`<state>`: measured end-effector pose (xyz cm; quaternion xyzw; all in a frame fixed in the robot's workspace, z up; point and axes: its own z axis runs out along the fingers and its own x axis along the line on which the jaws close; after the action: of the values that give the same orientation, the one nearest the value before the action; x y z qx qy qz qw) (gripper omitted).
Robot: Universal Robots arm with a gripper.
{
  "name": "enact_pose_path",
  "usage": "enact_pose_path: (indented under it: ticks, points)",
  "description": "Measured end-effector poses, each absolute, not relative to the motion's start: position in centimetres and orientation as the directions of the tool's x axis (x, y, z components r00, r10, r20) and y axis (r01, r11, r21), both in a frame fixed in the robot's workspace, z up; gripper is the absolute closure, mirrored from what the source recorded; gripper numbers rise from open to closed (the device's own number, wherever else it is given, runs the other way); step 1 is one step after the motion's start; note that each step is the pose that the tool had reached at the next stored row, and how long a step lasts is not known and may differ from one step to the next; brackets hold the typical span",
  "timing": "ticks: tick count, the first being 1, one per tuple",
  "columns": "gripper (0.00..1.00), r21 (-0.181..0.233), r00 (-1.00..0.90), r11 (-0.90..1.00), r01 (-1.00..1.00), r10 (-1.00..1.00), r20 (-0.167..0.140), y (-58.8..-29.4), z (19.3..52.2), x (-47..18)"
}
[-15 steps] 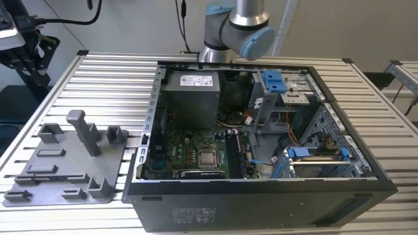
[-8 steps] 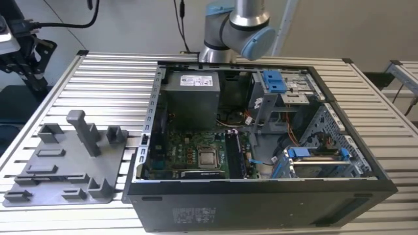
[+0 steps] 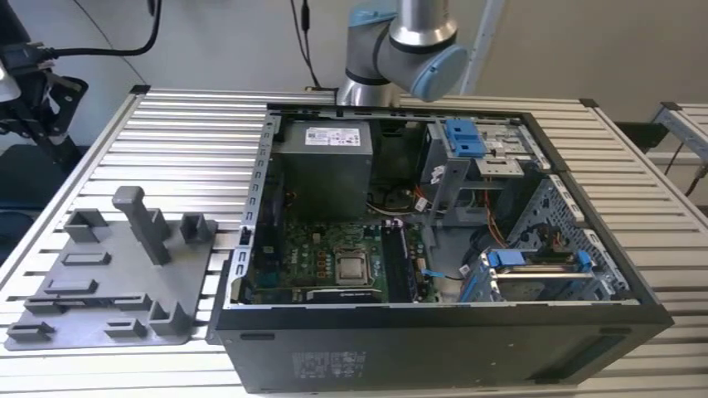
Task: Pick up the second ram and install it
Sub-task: 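Reach for the second ram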
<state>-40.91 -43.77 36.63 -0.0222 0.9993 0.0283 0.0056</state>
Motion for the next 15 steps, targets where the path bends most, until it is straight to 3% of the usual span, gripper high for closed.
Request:
enact_pose_path:
  ticks: [15]
  points:
    - [0.89,0.056,-0.999,0.998,-0.042,-0.041,-0.012,-47.2,36.3,-41.0]
